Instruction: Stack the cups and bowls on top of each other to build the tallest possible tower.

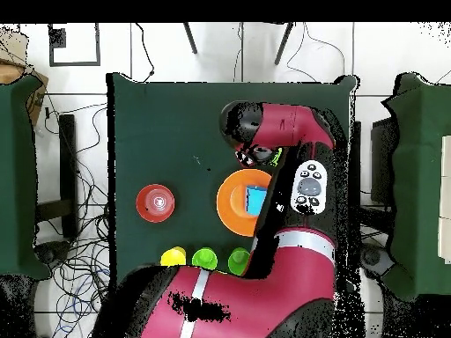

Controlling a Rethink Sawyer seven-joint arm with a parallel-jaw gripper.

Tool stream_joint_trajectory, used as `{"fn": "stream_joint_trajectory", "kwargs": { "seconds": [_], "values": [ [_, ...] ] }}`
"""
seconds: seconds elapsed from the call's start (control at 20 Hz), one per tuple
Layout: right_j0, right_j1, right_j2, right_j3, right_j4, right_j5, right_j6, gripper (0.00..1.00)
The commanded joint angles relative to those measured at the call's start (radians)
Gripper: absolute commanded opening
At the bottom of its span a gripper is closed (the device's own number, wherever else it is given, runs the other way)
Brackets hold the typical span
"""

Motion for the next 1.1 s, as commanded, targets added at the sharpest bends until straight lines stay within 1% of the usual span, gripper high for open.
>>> {"fn": "stream_joint_trajectory", "kwargs": {
  "seconds": [0.05, 0.3, 0.5, 0.65, 0.8, 1.1],
  "values": [
    [0.039, 0.026, 0.018, -0.011, -0.043, 0.062, 0.138, 0.00],
    [0.056, 0.027, -0.003, -0.034, -0.039, 0.086, 0.134, 0.00],
    [0.069, 0.017, -0.031, -0.029, -0.043, 0.070, 0.147, 0.00],
    [0.074, 0.013, -0.039, -0.028, -0.035, 0.076, 0.147, 0.00],
    [0.068, 0.005, -0.032, -0.010, -0.019, 0.064, 0.141, 0.00],
    [0.064, -0.017, -0.028, 0.030, -0.009, 0.049, 0.130, 0.00]
  ]
}}
